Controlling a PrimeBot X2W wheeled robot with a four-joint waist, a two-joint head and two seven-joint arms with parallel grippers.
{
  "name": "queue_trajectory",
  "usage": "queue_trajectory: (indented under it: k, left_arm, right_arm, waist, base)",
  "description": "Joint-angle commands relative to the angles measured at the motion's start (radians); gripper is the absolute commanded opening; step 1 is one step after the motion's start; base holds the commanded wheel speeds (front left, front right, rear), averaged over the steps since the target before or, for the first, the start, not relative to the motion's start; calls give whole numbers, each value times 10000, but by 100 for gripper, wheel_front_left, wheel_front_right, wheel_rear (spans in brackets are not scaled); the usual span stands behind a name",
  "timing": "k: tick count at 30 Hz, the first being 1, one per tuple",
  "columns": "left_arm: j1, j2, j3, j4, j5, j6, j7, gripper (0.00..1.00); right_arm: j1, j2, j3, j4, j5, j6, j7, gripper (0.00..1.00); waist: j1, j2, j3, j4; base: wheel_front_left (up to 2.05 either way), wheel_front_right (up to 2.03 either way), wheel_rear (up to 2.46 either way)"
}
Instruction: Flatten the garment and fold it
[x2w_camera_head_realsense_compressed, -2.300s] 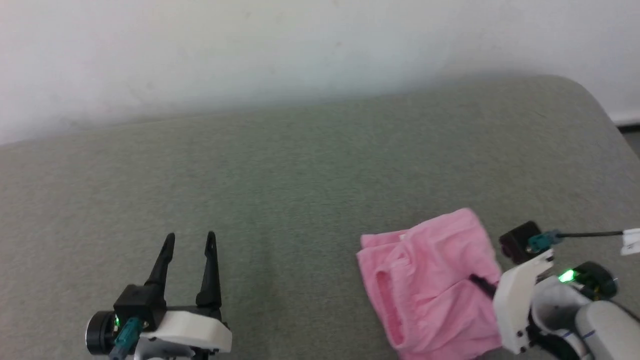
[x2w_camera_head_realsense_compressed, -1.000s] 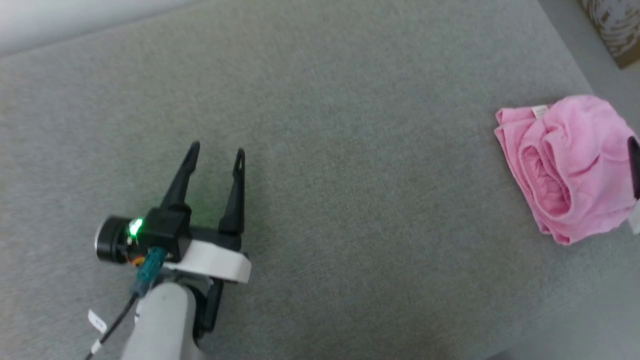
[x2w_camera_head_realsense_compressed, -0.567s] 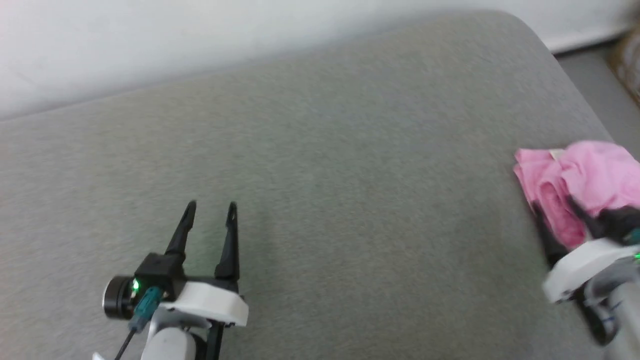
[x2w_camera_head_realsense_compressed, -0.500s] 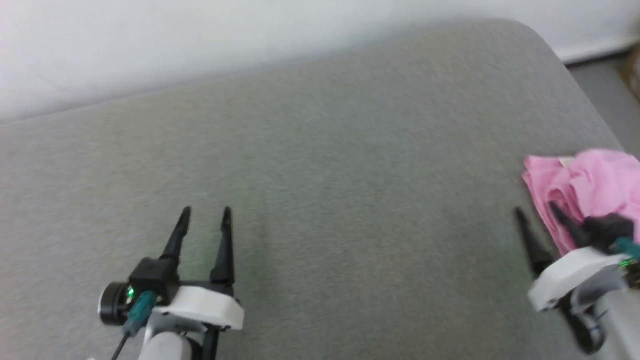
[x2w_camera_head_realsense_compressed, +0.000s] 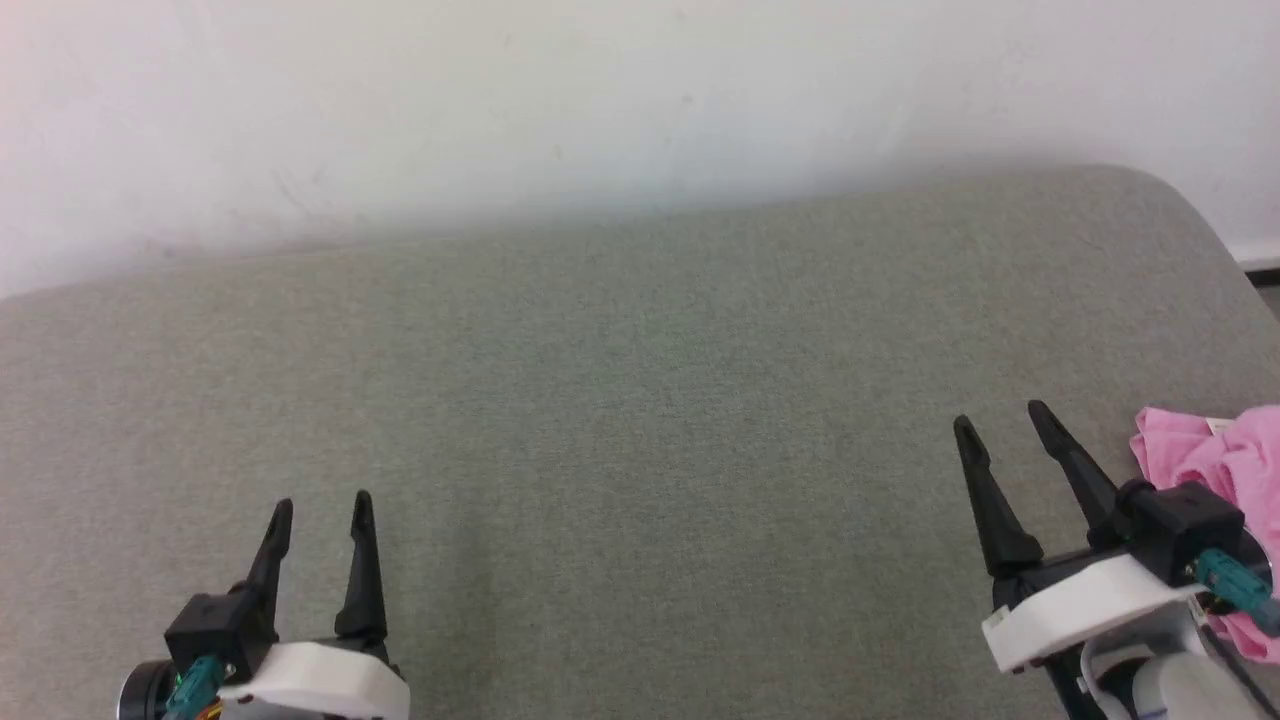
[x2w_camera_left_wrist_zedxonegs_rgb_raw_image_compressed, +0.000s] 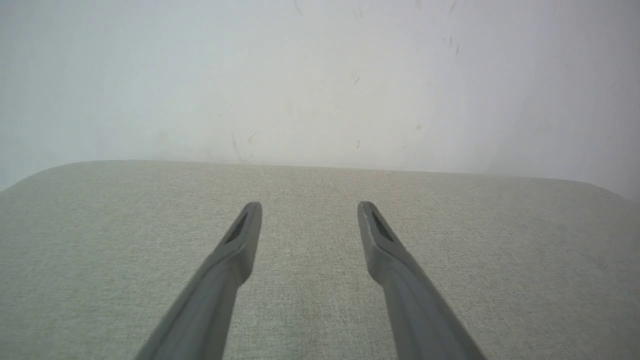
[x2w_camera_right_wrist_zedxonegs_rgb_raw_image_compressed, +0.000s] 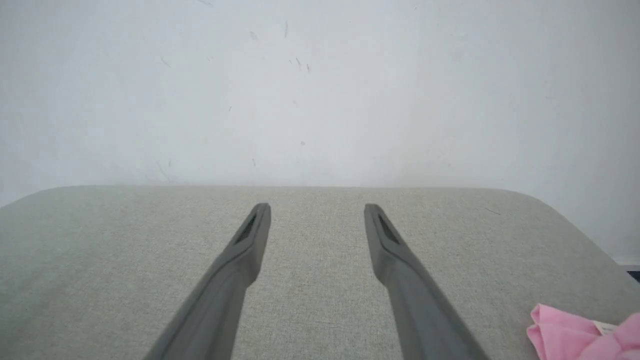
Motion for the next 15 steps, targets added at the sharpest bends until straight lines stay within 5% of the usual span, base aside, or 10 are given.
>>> queue_trajectory:
  k: [1,15]
  left_arm:
    - [161,28,60,-69,-22,-91,-47,100]
    - [652,-62,-22,-48,270,21,-47,100]
  right_arm:
    - [290,167,-94,-311,-168,-11,146,100]
    - [1360,790,-426,-1426,-907,-11,796,100]
  waist:
    - [1,0,-260,224]
    - [1,0,-429,171]
  base:
    - [0,0,0]
    - [0,0,0]
